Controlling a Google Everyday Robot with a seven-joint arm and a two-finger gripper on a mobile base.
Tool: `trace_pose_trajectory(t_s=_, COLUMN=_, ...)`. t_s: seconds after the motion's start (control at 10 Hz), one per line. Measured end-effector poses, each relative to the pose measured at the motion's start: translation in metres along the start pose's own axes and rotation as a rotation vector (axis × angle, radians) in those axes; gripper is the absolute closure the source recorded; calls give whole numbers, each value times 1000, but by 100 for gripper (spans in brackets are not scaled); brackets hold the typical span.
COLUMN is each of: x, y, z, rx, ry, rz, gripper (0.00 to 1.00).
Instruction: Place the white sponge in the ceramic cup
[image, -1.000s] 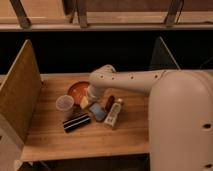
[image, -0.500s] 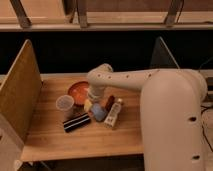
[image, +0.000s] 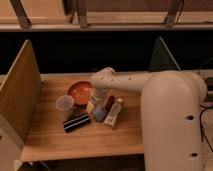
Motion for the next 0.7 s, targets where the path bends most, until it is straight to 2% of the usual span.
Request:
trace_pose_trajectory(t_s=0.4, x=8, y=-11, z=11, rx=11, ry=30, rz=1, gripper=35)
trace_pose_trajectory(t_s=0.7, x=3, y=3, z=26, rx=-14, ry=45, rz=-27, gripper=35)
